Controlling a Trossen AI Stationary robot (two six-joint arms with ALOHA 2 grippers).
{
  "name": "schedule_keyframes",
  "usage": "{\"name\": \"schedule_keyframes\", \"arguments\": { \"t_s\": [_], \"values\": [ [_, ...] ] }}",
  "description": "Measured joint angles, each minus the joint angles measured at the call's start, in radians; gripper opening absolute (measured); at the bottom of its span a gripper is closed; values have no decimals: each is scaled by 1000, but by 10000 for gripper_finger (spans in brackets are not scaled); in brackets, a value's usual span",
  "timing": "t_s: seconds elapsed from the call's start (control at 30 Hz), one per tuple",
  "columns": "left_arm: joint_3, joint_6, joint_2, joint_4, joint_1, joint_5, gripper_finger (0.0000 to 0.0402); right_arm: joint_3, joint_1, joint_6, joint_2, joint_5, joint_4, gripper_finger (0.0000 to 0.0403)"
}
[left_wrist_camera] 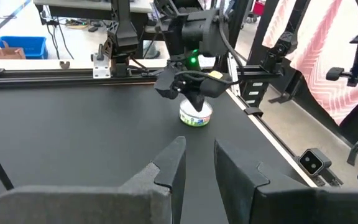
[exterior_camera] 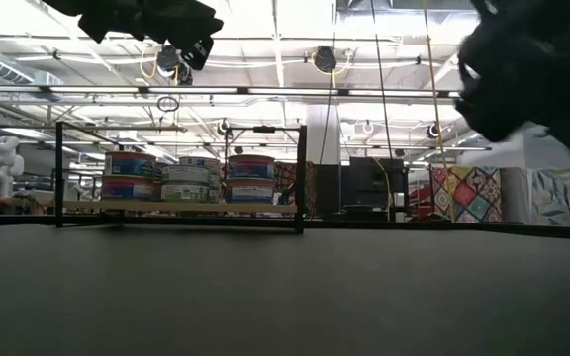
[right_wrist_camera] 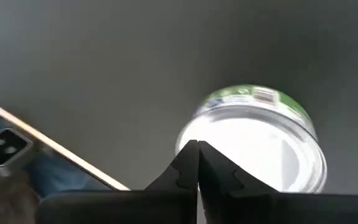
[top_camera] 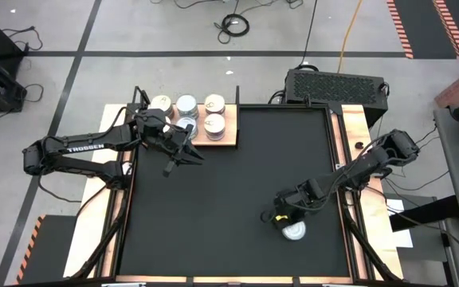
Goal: Stack canned seafood by type on shelf
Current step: Stack the green tuna can on top of the green tuna can on the shelf
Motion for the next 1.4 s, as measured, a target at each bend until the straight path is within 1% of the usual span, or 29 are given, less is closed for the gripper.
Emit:
{"name": "schedule_keyframes", "arguments": {
  "t_s": [0.17,0.23,0.27,0.33,0.47,0.6,0.67,0.77,0.83,0.9,1.03,1.13,1.23,1.4],
  "values": [
    [0,2,0,12,0,0,83,71,-68,-109,0,96,-1,0],
    [0,3,0,21,0,0,83,98,-87,-145,0,124,-2,0],
    [0,3,0,22,0,0,83,110,-92,-150,0,119,-15,0],
    [0,3,0,21,0,1,83,124,-86,-132,0,64,-96,0],
    [0,-5,0,13,-2,15,83,123,-28,-84,0,-100,-319,0],
    [0,-6,0,5,-15,17,83,123,9,-61,0,-210,-405,0],
    [0,-5,0,6,-22,18,83,122,34,-53,0,-248,-434,0],
    [0,1,0,14,-31,18,83,98,69,-41,0,-263,-436,0],
    [0,2,0,21,-32,18,83,66,91,-20,0,-261,-420,0],
    [0,21,0,20,-32,18,83,28,111,11,0,-261,-366,0],
    [0,30,0,34,-32,17,83,-45,139,95,0,-257,-202,0],
    [0,73,4,37,-32,16,83,-74,137,161,0,-244,-80,0],
    [0,109,15,36,-32,-2,83,-75,118,206,0,-179,16,0],
    [0,152,46,34,-32,-38,83,-75,70,253,0,-90,129,0]
  ]
}}
